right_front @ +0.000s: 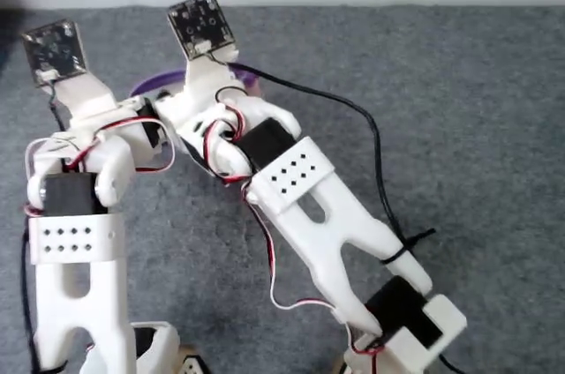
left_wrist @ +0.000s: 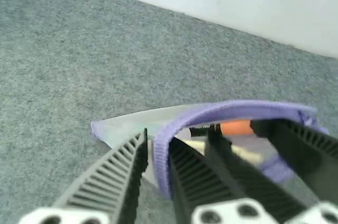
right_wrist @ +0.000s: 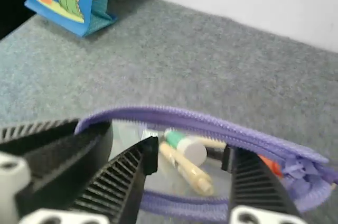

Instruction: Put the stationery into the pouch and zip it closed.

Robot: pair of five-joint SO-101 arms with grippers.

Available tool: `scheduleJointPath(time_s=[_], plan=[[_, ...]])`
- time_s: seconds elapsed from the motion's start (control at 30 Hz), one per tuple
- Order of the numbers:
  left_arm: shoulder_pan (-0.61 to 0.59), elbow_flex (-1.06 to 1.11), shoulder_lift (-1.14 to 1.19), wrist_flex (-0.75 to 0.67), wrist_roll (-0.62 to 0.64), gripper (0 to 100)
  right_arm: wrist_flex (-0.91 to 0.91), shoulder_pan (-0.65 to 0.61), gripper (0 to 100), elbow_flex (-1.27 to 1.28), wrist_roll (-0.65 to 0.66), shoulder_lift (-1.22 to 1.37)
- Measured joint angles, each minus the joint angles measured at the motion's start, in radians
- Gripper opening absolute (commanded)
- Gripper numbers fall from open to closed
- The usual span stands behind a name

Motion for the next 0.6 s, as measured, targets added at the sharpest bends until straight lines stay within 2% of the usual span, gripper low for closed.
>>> scheduleJointPath(time_s=[0.17, 0.47, 0.6], plan=[[-0.008, 0.000, 0.000, 0.000, 0.000, 1, 0.046, 0.018, 0.2, -0.017, 0.000, -0.110], [-0.008, 0.000, 0.000, 0.000, 0.000, 1, 0.051, 0.152, 0.8, -0.018, 0.000, -0.284], [-0.008, 0.000, 0.000, 0.000, 0.000, 1, 0.121, 0.224, 1.3, -0.018, 0.000, -0.298]])
